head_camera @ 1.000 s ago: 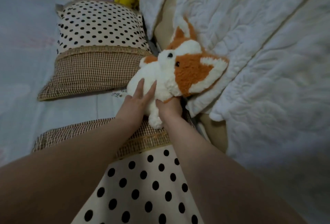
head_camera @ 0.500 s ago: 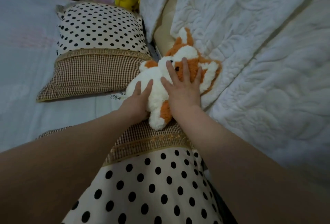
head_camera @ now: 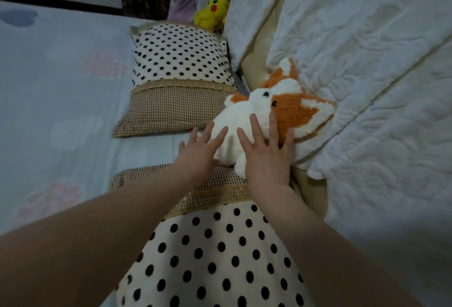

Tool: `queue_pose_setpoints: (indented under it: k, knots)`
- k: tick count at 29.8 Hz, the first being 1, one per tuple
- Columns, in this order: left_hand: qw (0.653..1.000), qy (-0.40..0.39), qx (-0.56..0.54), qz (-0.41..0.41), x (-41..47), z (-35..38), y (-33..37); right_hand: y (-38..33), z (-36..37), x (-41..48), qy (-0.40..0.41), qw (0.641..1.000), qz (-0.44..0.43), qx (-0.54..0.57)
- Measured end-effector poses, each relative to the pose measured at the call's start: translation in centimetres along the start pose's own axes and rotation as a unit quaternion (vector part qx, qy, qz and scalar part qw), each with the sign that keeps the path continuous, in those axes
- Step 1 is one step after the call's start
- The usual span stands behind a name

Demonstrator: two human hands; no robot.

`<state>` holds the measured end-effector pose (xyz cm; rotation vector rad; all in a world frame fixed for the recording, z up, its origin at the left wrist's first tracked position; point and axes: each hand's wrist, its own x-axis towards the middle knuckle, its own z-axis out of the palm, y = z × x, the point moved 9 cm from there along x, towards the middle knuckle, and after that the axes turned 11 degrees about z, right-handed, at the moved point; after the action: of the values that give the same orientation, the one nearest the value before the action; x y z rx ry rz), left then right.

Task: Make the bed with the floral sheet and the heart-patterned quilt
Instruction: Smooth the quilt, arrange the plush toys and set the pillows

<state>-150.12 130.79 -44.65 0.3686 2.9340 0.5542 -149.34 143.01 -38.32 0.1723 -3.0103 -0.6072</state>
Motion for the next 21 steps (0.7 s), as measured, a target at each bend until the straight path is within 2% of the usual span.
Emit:
queue_pose_setpoints:
  k: [6,12,17,18,21]
  knots:
    - [0.999,0.024,0.03,-0.003,-6.3,-3.4,0.3,-1.2,-3.7,-4.6,0.005,0.999,0.0,0.038]
    - [0.998,0.036,0.055,-0.007,-16.7,-5.9,0.7,-4.8,-9.5,-11.5,0.02,0.996,-0.025,0.08]
    - [0.996,0.049,0.039,-0.064,-27.3,-6.5,-1.0,-10.1,-12.5,-18.3,-0.019,0.992,-0.06,0.106]
    - [0.994,0.033,0.038,-0.1,-32.4,-6.3,-2.8,-13.4,-13.4,-21.6,-0.047,0.988,-0.083,0.117]
    - [0.985,0.042,0.025,-0.163,-39.1,-4.5,-5.4,-17.6,-12.4,-27.2,-0.063,0.975,-0.115,0.179]
